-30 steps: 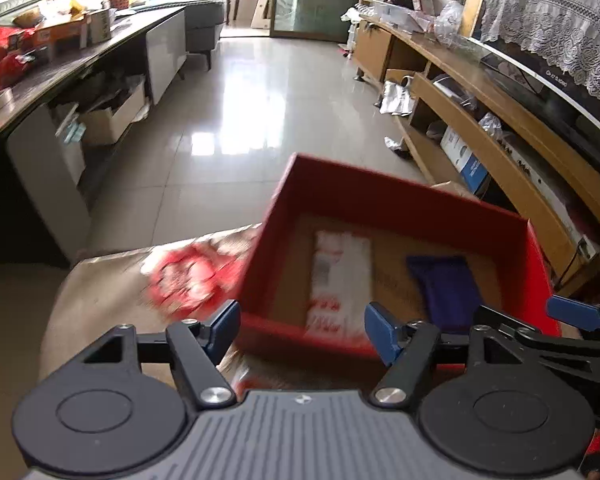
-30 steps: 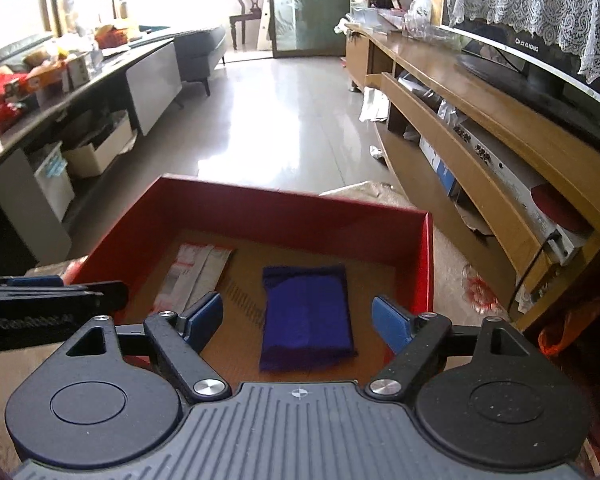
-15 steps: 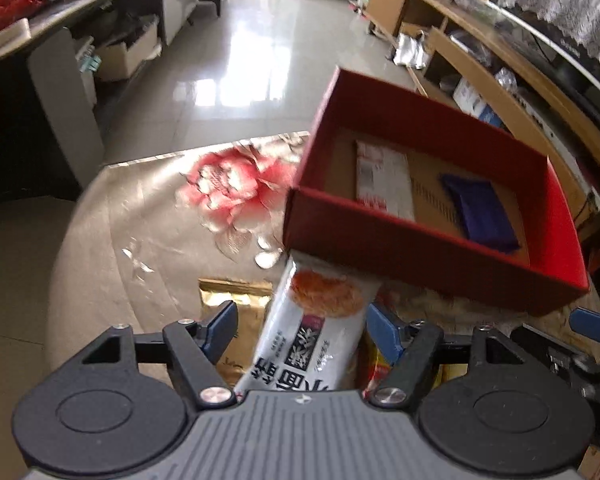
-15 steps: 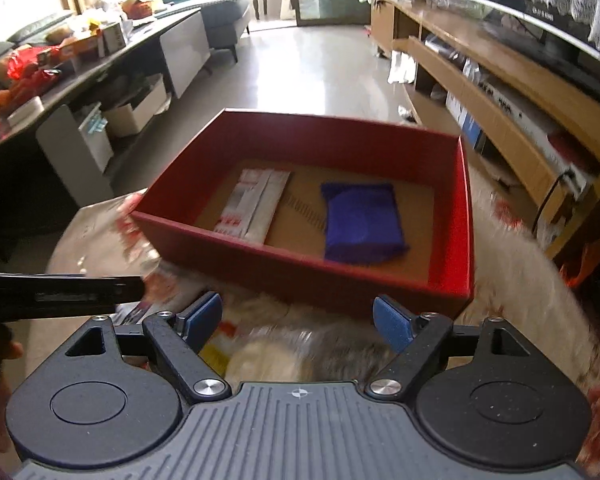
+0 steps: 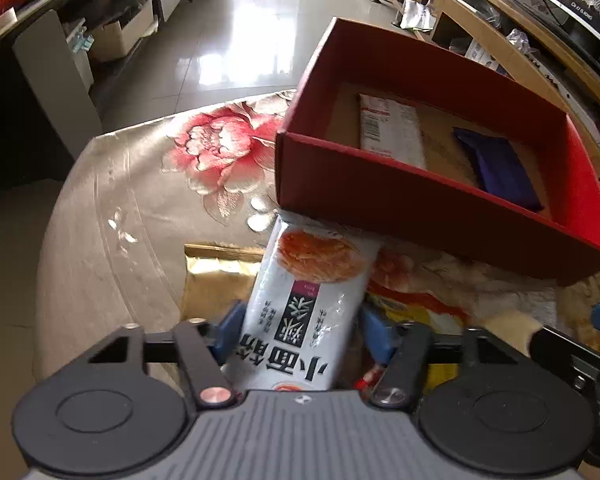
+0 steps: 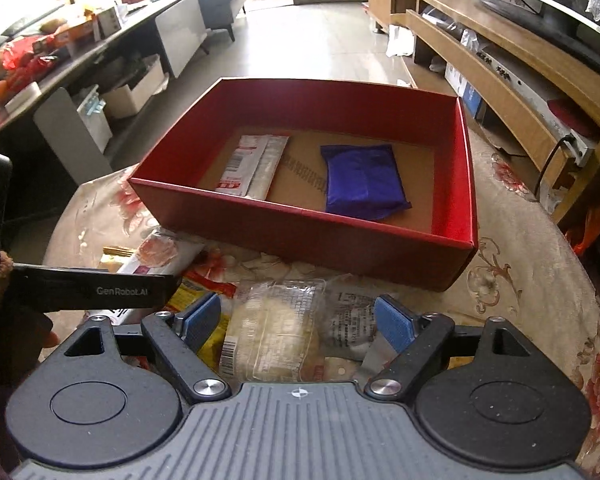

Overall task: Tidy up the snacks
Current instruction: 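Grasp the silver noodle-snack bag with the left gripper while the right grasps the wrapped bun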

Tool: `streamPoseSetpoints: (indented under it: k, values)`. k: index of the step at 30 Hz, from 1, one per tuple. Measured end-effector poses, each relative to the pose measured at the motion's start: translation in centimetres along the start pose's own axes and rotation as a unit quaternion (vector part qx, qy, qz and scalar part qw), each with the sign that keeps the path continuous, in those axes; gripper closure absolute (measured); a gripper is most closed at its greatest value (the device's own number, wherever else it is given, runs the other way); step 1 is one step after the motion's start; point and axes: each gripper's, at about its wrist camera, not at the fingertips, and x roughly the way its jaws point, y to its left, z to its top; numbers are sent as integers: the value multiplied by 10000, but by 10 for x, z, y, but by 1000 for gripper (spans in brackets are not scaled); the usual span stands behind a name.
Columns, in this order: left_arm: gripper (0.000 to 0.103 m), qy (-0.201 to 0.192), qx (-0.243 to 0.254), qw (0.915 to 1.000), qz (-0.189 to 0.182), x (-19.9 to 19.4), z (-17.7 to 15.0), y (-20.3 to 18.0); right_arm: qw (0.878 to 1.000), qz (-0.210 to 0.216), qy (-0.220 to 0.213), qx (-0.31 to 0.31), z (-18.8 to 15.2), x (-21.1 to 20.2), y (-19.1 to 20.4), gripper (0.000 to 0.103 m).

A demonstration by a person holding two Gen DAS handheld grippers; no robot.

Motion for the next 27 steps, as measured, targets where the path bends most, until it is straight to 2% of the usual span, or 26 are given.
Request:
streamPoseSetpoints:
  k: [3,6,13,20,23,27]
  values:
    - [53,-7,-50,10000,2,-7,-7,1,10000,-36,13,-6,0,-1,-2,15]
    - [57,14,-187,9997,-148,-15,-14,6,10000,-47,-6,48,0,-4,-5,15]
    - [57,17,-226,9990,-374,-29,-30,9,9998,-88,48,159,-4,-6,-7,15]
    - [39,123,-467,9977,-467,-23,-28,12,9994,-134,290,115,-18,0,-8,11]
    - [33,105,-416,9983,-393,-22,-28,11,9993,-51,376,-48,-22,7,0,9]
    - [31,138,-491,9980,-376,-20,-28,14,9985,-82,435,-327,-25,22,11,5]
